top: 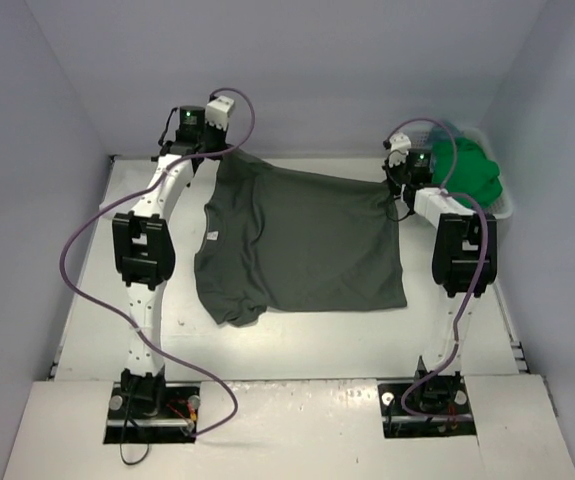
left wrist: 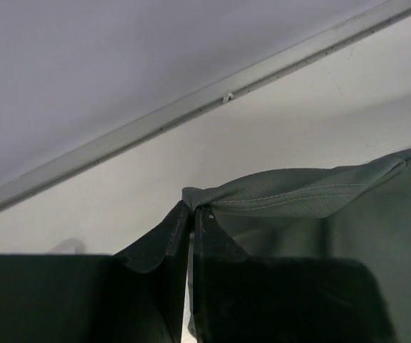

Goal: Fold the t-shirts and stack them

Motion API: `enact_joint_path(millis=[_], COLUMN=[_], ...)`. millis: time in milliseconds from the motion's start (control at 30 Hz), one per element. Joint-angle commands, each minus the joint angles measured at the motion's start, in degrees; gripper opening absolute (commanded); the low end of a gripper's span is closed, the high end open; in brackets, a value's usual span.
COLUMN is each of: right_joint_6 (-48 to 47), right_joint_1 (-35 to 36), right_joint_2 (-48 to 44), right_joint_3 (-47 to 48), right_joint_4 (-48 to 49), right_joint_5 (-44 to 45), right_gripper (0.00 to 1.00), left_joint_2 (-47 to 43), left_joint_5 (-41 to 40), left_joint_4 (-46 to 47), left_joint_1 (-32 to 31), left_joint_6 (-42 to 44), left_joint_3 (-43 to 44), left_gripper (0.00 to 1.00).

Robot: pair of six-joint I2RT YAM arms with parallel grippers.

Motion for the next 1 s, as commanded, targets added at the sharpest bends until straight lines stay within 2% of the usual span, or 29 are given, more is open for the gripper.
enact_joint_path(millis=[0, 333, 533, 600, 800, 867, 900, 967], right_joint_6=[0.6, 0.5, 0.9, 0.8, 0.6, 0.9, 0.9, 1.0], right_joint_1=[0.4, 5.0, 5.8, 6.2, 6.9, 6.9, 7.0, 7.0], right_joint_2=[1.2, 8.0, 8.0, 7.3, 6.0, 5.8, 5.8, 5.8], right_joint_3=[4.6, 6.9, 4.8, 3.4, 1.6, 1.0, 0.9, 0.7], right_joint_4=[3.5, 5.7, 8.0, 9.3, 11.9, 13.0, 13.5, 14.4], right_joint_5=[3.9, 16.4, 22.0, 23.2, 27.6, 28.4, 28.6, 29.3], right_gripper=[0.00, 0.01, 0.11, 0.20, 0.22, 0.27, 0.27, 0.27], left_joint_2=[-0.1, 5.0, 6.5, 6.7, 8.4, 9.5, 10.5, 11.5], left_joint_5=[0.0, -0.4, -2.3, -2.8, -7.6, -8.5, -9.4, -10.0], left_joint_4=[1.8, 2.6, 3.8, 3.9, 3.9, 3.4, 3.3, 3.0], left_joint_1=[0.5, 0.0, -1.1, -1.8, -3.6, -4.2, -4.4, -4.6], left_joint_6=[0.3, 1.1, 3.1, 3.7, 7.3, 8.2, 8.3, 7.9], left_joint_3=[6.4, 7.5, 6.5, 6.3, 7.5, 8.7, 9.1, 11.1], left_gripper=[0.00, 0.00, 0.00, 0.01, 0.04, 0.08, 0.18, 0.33])
